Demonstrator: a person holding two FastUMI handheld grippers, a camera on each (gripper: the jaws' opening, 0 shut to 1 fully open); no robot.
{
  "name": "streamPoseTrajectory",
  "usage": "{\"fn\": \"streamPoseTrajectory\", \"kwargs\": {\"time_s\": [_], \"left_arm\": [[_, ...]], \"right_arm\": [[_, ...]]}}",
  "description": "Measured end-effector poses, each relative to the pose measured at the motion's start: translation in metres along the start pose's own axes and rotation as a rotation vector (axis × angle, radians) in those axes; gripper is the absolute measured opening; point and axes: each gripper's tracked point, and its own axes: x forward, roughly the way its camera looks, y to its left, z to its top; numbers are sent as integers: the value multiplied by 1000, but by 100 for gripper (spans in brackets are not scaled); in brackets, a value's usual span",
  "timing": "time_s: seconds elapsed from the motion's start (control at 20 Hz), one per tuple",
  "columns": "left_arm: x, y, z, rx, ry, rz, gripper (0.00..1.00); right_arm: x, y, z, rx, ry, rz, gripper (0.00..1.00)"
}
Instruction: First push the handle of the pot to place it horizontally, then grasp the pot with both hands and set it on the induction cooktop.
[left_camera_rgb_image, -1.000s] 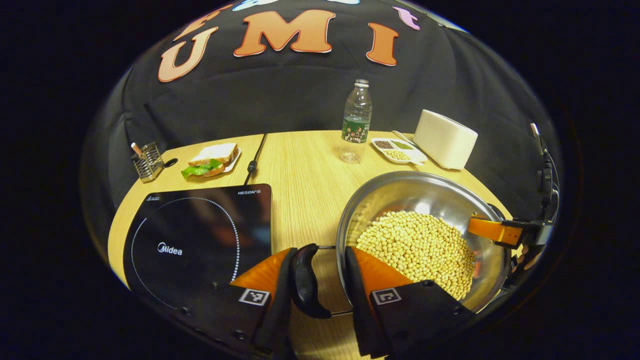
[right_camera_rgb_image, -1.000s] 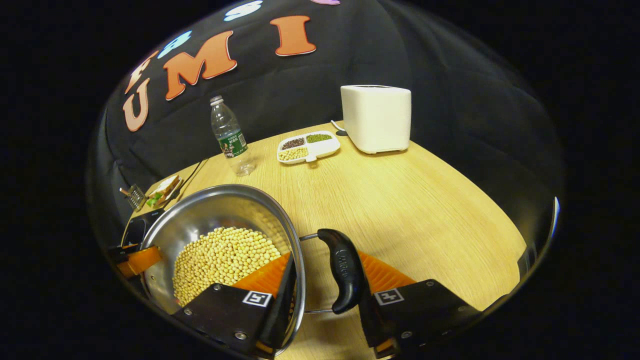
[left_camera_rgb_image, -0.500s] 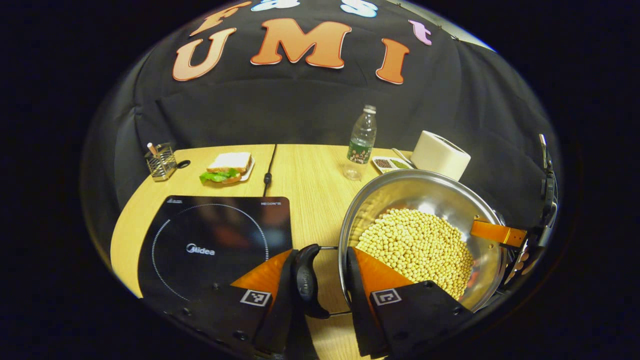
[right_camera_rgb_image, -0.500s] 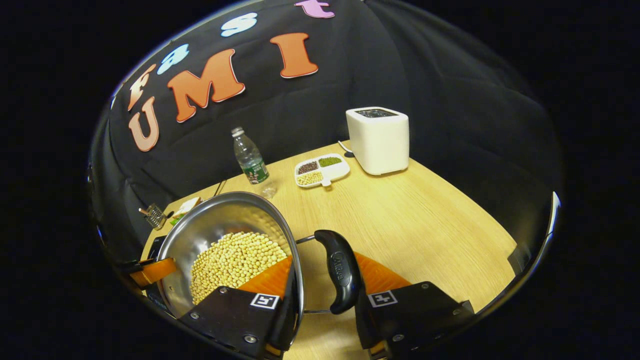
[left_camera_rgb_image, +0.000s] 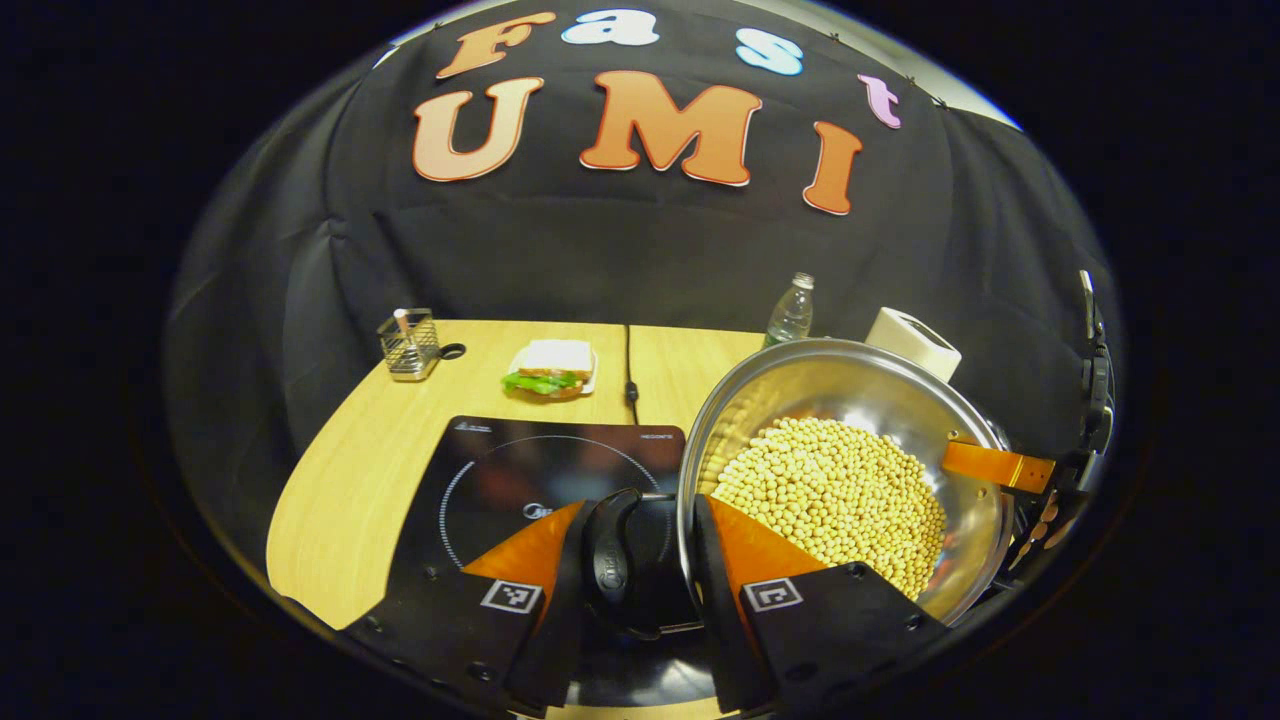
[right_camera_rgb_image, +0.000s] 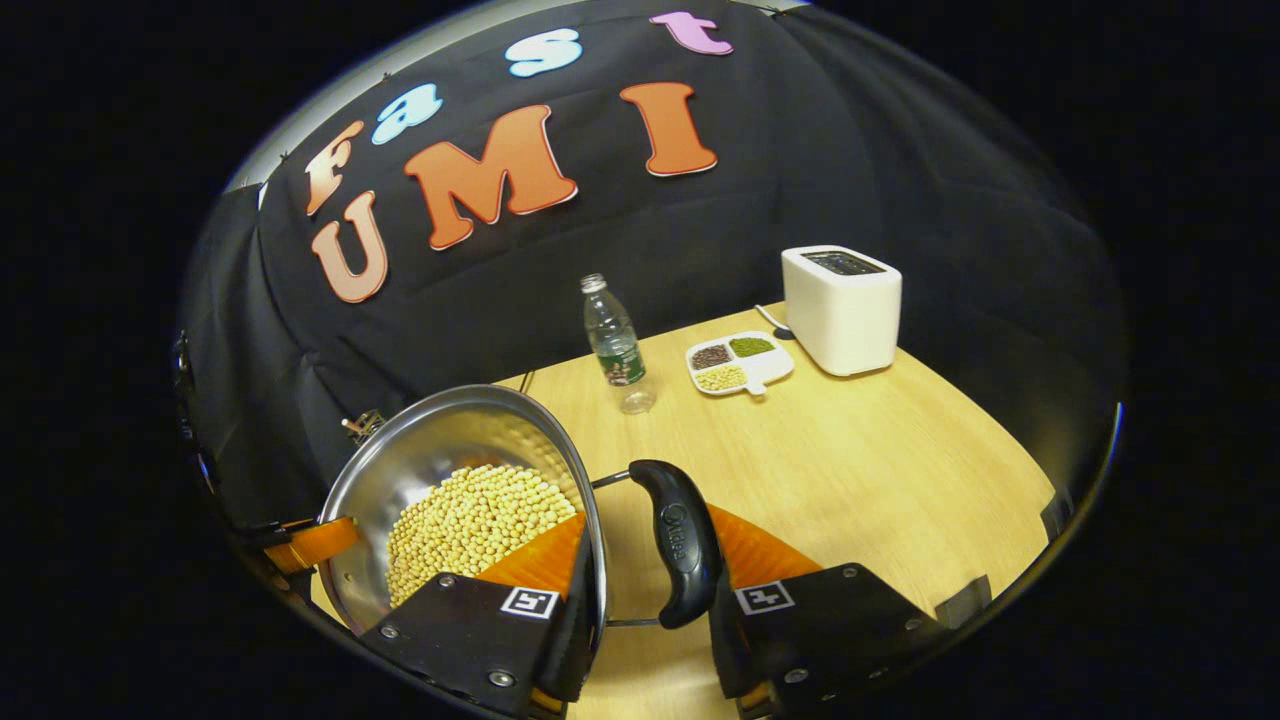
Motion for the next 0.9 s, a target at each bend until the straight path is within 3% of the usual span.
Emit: {"fn": "streamPoseTrajectory", "kwargs": {"time_s": [0.35,0.9], "left_arm": [[-20,75,9,-33,-2,86,59],[-7,170,-22,-83,98,190,58]], "right_arm": [[17,76,-7,-31,28,92,50],[67,154,-56,-56,159,181,50]]}}
